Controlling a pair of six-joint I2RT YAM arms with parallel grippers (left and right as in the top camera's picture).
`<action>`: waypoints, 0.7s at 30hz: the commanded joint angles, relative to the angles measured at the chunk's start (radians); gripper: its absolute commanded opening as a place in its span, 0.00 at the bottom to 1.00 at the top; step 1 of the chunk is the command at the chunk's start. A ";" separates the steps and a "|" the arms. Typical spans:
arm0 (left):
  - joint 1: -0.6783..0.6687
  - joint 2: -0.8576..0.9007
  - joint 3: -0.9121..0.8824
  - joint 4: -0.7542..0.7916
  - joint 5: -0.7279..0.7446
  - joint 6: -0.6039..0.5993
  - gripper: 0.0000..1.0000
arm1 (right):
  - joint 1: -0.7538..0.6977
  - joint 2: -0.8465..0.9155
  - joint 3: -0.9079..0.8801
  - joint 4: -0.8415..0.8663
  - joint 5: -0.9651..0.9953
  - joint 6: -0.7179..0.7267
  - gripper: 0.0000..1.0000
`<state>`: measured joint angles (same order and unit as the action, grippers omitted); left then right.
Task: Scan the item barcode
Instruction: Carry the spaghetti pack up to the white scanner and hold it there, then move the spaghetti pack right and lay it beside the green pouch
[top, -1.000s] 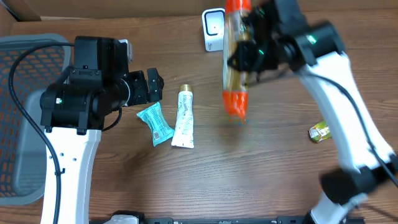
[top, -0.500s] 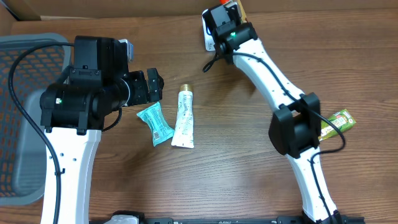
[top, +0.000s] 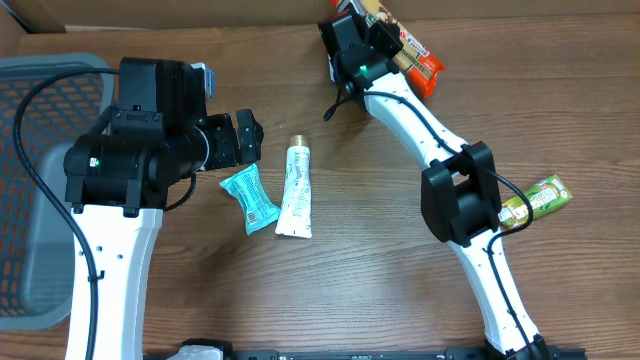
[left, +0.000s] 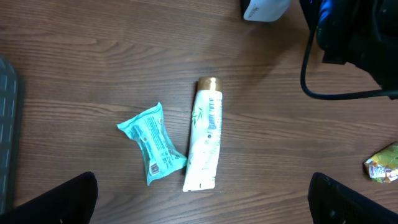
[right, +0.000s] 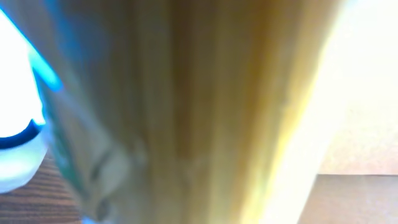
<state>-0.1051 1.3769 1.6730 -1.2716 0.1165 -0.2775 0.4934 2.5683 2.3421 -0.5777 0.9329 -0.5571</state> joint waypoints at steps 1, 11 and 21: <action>-0.002 0.005 0.000 0.000 0.007 0.019 1.00 | 0.004 -0.020 0.047 0.023 0.076 -0.069 0.04; -0.002 0.005 0.000 0.000 0.007 0.019 0.99 | 0.002 -0.019 0.047 0.019 0.080 -0.103 0.04; -0.002 0.005 0.000 0.000 0.007 0.019 1.00 | 0.004 -0.019 0.047 0.008 0.076 -0.102 0.04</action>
<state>-0.1051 1.3769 1.6730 -1.2716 0.1165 -0.2775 0.4934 2.5782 2.3421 -0.5816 0.9493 -0.6689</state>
